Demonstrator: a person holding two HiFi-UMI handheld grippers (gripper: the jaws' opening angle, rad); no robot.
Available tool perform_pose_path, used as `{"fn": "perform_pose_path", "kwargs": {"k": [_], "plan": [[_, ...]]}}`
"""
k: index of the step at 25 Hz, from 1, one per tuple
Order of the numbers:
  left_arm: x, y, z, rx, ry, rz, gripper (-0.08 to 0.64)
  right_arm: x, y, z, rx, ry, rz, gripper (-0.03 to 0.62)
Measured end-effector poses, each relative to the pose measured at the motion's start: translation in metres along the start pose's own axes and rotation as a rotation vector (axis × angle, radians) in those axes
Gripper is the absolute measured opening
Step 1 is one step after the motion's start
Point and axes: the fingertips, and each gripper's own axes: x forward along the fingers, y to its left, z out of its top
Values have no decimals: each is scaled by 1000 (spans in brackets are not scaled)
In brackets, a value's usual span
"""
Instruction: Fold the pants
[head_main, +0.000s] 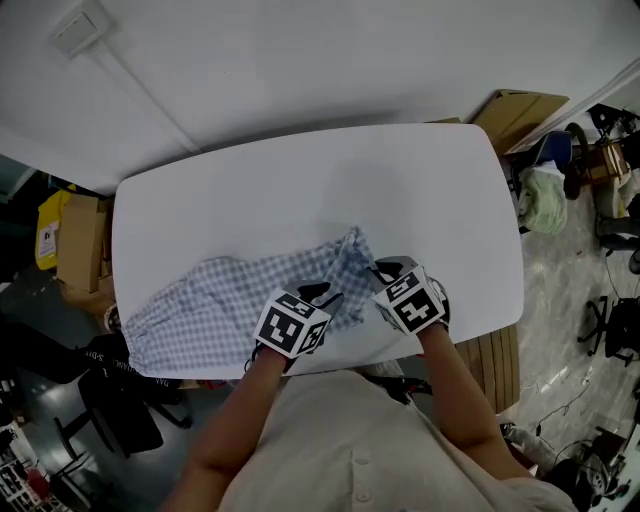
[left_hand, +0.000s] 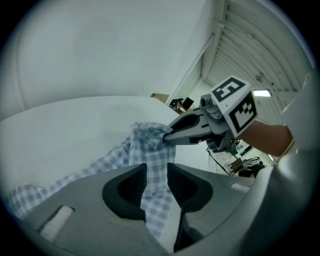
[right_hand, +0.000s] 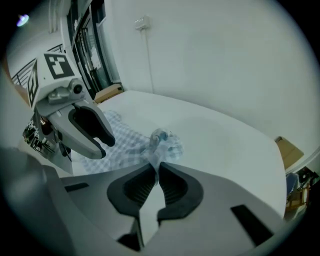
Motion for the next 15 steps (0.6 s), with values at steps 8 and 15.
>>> {"fn": "perform_pose_path", "kwargs": {"k": [8,15], "plan": [[19,-19,17,55,30,-52,130,-39,-64,-20,52,106,-7,37],[45,-33,26,91,77,-93,130,-49,-125,-57,51,235,-78,37]]}}
